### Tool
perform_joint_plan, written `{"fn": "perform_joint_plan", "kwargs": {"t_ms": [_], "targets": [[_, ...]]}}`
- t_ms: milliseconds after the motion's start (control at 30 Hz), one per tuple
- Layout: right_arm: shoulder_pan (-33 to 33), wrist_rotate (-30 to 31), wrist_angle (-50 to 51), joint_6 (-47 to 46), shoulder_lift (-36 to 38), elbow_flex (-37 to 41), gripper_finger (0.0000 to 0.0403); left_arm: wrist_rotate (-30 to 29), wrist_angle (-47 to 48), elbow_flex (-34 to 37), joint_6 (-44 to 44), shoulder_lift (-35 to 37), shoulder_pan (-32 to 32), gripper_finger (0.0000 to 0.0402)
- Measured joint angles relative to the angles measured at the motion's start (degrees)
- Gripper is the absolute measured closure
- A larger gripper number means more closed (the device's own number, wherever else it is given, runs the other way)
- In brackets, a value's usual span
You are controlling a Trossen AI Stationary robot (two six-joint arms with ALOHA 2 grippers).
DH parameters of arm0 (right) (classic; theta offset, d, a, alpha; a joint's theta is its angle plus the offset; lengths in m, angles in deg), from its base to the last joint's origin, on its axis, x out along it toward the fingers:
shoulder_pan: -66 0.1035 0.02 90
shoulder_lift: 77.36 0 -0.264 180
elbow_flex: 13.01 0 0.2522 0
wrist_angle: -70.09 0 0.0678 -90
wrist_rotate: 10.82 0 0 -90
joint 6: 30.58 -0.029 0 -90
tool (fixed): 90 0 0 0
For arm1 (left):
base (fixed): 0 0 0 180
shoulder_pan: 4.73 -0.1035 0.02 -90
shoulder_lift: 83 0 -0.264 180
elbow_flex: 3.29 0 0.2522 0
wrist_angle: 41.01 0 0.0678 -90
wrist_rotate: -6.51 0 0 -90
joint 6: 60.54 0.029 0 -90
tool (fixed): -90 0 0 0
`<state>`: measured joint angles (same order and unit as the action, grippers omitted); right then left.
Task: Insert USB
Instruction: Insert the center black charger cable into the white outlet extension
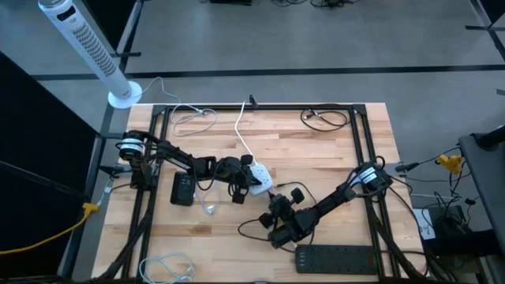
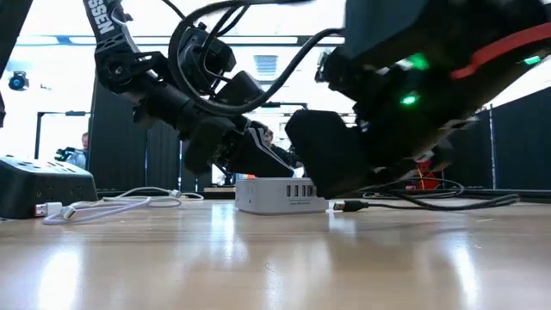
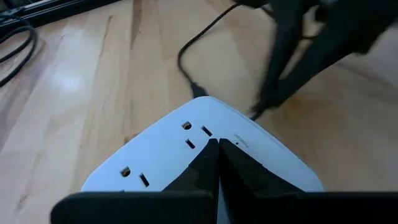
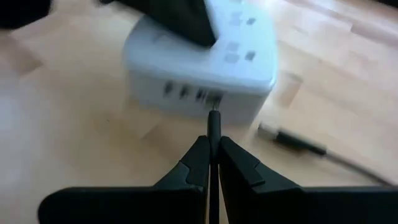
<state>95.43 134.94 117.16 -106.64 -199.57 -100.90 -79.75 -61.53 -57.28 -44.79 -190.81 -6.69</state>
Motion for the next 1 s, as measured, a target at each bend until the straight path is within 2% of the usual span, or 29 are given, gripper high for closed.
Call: {"fn": "perform_joint_plan", "kwargs": {"t_ms": [300, 567, 1000], "targets": [[1.47, 0.07, -0.23, -2.80, 0.00, -0.11, 0.0393, -0.78, -0.06, 0.00, -0.23, 0.00, -0.06, 0.0401], [0.27, 1.82, -0.27, -5.34, 0.00, -0.11, 0.0393, -0.62, -0.14, 0.00, -0.39, 0.00, -0.06, 0.0401], [-2.01, 1.88, -0.47, -3.65, -0.15, 0.04, 0.0393, -0.34, -0.16, 0.00, -0.41, 0.00, -0.06, 0.0401]]}}
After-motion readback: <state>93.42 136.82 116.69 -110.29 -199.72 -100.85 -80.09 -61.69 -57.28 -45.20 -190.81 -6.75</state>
